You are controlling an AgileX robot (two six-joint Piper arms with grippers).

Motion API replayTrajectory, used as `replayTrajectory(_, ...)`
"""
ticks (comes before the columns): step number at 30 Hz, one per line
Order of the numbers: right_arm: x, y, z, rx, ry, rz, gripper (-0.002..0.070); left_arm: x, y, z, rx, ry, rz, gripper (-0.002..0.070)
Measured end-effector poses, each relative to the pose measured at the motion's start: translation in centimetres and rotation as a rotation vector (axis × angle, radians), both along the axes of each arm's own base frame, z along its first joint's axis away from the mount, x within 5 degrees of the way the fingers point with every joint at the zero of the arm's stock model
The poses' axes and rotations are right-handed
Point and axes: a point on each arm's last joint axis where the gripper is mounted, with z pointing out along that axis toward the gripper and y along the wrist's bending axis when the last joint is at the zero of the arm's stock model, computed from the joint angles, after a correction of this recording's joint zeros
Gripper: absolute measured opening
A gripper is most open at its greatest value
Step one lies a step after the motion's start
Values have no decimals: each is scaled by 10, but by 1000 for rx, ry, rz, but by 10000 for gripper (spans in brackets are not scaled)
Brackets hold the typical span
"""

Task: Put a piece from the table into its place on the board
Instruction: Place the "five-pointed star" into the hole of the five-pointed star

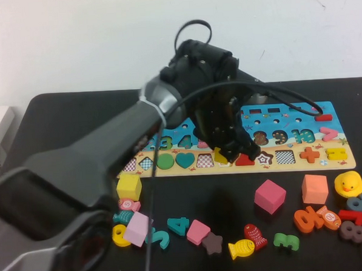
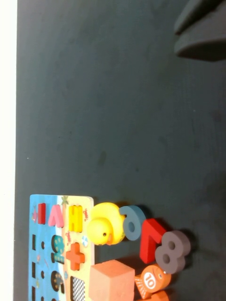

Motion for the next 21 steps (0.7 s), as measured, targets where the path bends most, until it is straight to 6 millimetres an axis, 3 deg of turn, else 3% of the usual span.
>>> replayTrajectory(11,0,0,0,0,0,0,19,19,-12,-36,-3,21,26,311)
replayTrajectory(21,0,0,0,0,0,0,19,31,-8,-41,-30,-19,53,311)
